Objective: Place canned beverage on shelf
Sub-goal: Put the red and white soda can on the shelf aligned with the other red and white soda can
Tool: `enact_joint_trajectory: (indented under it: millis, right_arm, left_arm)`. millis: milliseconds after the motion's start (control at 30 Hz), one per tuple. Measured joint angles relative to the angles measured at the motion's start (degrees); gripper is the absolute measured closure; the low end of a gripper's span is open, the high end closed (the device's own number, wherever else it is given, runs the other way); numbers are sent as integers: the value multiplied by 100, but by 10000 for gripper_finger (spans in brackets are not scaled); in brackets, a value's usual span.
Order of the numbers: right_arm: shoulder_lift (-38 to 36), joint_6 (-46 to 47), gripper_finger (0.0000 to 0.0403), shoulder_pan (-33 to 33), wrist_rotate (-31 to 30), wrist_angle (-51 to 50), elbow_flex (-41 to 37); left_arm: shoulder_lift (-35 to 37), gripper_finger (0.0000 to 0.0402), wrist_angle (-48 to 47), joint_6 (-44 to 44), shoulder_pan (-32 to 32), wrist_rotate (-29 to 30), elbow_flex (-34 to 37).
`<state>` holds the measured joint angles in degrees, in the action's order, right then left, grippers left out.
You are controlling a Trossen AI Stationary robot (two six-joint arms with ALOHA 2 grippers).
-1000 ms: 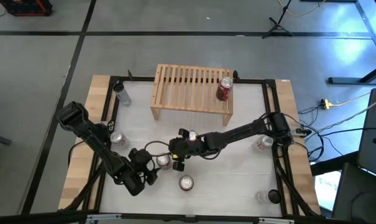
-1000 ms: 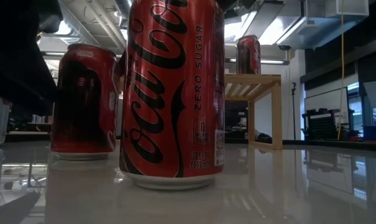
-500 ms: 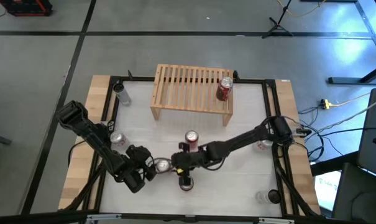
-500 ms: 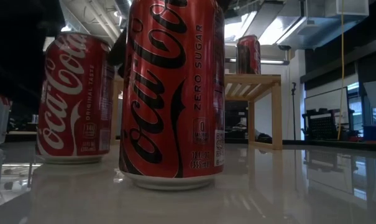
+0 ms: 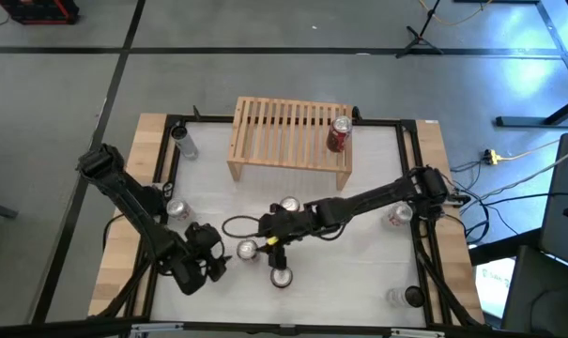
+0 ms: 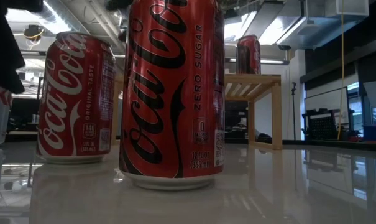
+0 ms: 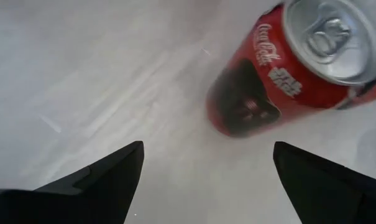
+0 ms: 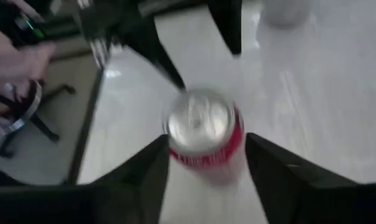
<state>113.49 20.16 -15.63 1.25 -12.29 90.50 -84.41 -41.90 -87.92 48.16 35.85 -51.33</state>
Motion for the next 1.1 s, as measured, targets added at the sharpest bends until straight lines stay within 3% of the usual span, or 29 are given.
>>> enact_joint_trajectory:
  millis: [100, 233, 333, 533, 733, 1100]
  right_arm:
    - [65, 57, 126, -26, -154, 535, 8]
    - [256, -8, 47, -105, -799, 852, 2]
    - [383, -120, 11, -134, -921, 925, -2]
    - [650, -135, 35, -124, -912, 1127, -1]
    - [837, -284, 49, -128, -518, 1237, 2]
    - [952, -519, 54, -128, -714, 1147, 0]
  left_arm:
    - [36, 47, -5, -1, 134, 83, 0]
    - [36, 47, -2, -4, 224, 110, 0]
    - [36, 47, -9, -2, 214, 118, 0]
    - [36, 47, -7, 0, 208, 114, 0]
    - [36, 47, -7, 5, 199, 115, 0]
    - [34, 46, -7, 13, 199, 117, 0]
